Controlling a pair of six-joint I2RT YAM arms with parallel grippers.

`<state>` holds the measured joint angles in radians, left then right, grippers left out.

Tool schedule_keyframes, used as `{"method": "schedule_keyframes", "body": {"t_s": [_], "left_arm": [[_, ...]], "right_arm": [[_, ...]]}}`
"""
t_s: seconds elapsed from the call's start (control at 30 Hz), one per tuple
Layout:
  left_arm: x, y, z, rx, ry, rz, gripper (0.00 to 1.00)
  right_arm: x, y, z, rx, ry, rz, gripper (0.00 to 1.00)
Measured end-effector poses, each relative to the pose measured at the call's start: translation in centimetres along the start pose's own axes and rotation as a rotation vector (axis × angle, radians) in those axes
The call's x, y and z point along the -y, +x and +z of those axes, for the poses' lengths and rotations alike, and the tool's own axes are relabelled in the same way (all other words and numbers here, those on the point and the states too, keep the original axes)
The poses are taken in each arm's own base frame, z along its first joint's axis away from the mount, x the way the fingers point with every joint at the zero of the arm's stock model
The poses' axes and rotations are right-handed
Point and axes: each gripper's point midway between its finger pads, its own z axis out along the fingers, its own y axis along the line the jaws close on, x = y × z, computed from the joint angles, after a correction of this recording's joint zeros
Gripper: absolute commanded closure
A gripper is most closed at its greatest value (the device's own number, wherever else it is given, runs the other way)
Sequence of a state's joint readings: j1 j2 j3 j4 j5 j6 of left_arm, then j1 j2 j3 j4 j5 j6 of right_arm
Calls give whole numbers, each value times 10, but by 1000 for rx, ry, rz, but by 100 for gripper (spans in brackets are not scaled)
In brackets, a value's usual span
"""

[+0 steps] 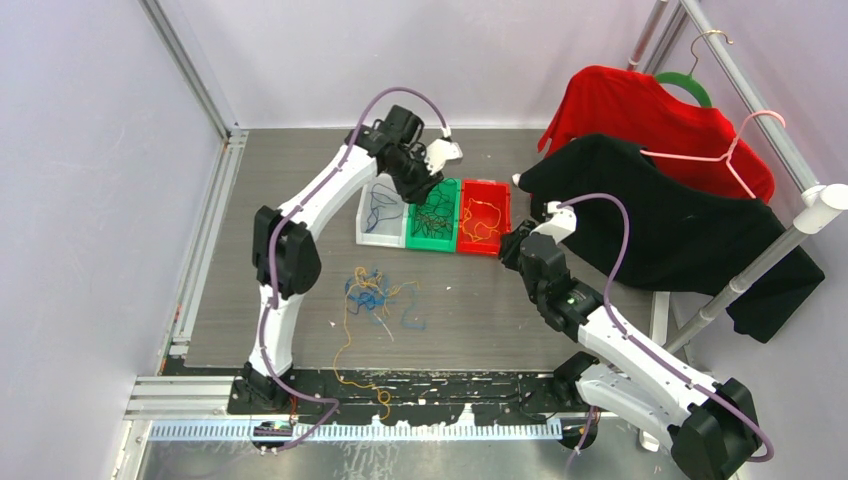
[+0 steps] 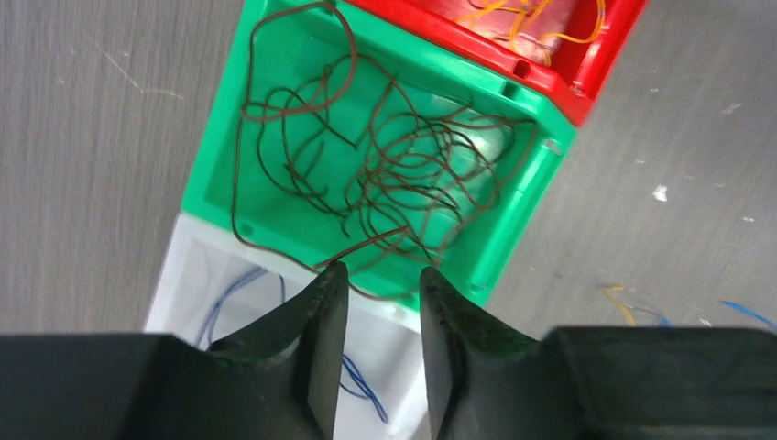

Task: Untangle the cables
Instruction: Place the cable in the bin.

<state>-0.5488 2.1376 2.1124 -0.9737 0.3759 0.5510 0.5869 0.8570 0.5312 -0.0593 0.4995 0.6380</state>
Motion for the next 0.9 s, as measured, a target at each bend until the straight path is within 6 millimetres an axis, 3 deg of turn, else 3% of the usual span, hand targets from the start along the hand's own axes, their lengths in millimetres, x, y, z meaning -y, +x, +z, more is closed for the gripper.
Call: {"method": "schedule_keyframes", "body": {"t_s": [0.23,0.47,0.53,0.6,0.67,0.77,0.9], "left_arm": [[-19,6,44,-25,-29,45,92],[-17,6,62,-14,-41,57,94],[-12,12,70,-28,-34,49,83],[-7,21,75,-55,-30,32,61],[-2,23,77,-62,-20,8,47],[2,15,71,-35,1,-72,38],[-3,-17,46,55,22,-148,36]], "right_arm": [[2,1,-2,-7,2,-4,74],[2,-1,-5,-2,1,-1,75],[3,0,-5,-5,5,-4,75],[4,0,-5,-7,8,-6,75],[5,-1,-7,-3,11,-7,76],[6,-5,-9,9,11,-5,76],[6,-6,-10,12,10,-6,76]]}}
